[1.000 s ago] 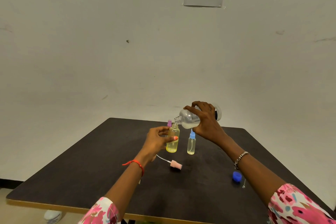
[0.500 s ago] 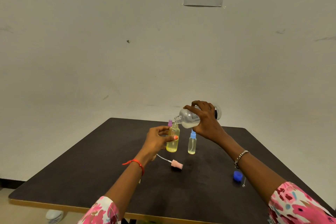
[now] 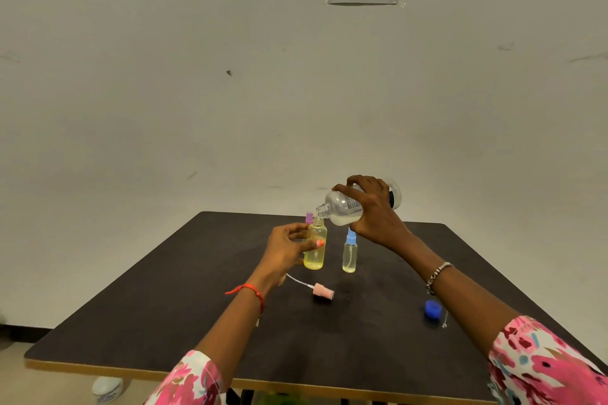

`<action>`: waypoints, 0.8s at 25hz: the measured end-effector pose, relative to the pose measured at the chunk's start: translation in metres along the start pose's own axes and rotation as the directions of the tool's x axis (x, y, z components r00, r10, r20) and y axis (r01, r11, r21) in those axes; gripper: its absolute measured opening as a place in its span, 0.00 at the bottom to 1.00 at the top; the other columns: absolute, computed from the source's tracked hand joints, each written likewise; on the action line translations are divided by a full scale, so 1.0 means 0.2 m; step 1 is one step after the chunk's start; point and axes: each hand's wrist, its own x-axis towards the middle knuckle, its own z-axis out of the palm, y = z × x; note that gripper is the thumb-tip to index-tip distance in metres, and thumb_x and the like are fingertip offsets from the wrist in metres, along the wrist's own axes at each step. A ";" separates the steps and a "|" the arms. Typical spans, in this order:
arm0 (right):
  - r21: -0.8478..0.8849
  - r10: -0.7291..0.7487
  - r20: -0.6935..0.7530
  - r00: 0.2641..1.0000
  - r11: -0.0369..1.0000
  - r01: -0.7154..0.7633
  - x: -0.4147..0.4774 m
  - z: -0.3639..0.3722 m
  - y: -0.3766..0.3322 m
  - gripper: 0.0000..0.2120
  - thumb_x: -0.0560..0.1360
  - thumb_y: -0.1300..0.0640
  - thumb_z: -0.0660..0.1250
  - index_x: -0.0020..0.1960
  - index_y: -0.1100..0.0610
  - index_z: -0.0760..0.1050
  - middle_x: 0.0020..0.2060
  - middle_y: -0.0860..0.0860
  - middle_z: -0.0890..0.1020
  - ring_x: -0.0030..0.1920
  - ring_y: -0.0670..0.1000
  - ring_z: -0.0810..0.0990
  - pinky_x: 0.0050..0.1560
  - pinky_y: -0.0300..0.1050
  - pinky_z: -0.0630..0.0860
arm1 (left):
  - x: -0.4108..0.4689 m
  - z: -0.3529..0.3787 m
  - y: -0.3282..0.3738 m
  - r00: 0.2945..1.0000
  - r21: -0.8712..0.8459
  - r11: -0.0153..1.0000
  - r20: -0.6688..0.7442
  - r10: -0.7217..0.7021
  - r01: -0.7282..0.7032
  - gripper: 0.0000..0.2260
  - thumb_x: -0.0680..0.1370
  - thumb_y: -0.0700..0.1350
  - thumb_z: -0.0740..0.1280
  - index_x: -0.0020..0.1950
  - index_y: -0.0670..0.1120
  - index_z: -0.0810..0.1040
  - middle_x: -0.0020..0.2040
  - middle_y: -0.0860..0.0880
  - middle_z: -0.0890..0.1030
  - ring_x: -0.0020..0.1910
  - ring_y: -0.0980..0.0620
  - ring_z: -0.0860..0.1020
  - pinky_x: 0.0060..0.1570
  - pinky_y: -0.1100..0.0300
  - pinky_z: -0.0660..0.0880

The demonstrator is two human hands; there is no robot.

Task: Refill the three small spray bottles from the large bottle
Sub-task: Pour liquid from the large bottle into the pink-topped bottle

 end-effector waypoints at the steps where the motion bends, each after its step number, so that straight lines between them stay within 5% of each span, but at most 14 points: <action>1: 0.000 -0.003 -0.001 1.000 1.000 0.003 0.00 0.00 0.00 0.28 0.61 0.64 0.75 0.60 0.55 0.74 0.55 0.59 0.76 0.60 0.60 0.71 0.64 0.58 0.59 | 0.00 0.00 0.00 1.000 -0.002 1.000 -0.001 0.001 -0.001 0.21 0.68 0.37 0.73 0.60 0.43 0.75 0.58 0.43 0.78 0.57 0.45 0.78 0.52 0.47 0.79; 20: 0.001 -0.022 -0.013 1.000 1.000 0.022 0.00 -0.01 -0.01 0.27 0.60 0.65 0.75 0.59 0.56 0.75 0.53 0.60 0.76 0.58 0.61 0.73 0.61 0.58 0.61 | 0.00 0.00 0.00 1.000 0.008 1.000 0.000 0.000 0.000 0.21 0.69 0.36 0.72 0.61 0.42 0.74 0.59 0.42 0.78 0.58 0.45 0.77 0.53 0.45 0.78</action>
